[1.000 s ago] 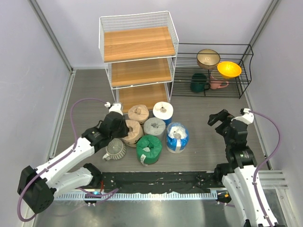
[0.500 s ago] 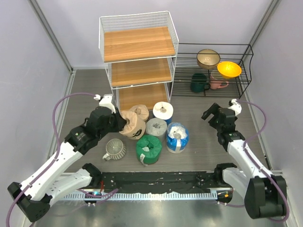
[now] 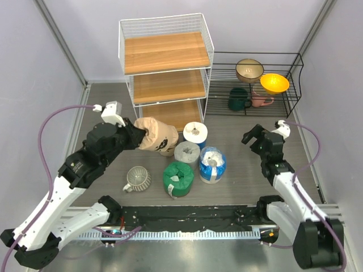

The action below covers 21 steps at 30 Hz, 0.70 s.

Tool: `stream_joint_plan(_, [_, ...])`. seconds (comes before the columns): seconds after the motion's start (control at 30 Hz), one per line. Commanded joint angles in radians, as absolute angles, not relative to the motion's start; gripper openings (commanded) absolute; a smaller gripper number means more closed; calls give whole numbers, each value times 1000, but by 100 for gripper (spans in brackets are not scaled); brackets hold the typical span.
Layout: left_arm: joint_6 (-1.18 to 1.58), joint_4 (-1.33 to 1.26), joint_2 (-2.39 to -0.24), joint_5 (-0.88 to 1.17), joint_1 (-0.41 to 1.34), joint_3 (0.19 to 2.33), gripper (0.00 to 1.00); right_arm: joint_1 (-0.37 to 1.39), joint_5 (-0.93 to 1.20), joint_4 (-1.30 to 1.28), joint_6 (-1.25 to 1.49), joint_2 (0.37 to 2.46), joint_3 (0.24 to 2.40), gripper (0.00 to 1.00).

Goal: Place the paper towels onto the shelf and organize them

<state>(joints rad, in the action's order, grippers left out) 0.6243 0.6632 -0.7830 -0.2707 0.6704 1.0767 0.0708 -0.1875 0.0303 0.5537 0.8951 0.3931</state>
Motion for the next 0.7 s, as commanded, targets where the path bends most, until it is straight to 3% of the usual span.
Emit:
stream_joint_plan(0.0, [620, 589, -811, -347, 675, 1183, 0, 75, -155, -86, 529, 718, 365, 99])
stream_joint_plan(0.2, [600, 532, -851, -405, 675, 1184, 0, 74, -137, -198, 515, 562, 360, 99])
stream_joint_plan(0.67, [630, 293, -962, -518, 675, 1178, 0, 74, -124, -245, 523, 534, 399, 99])
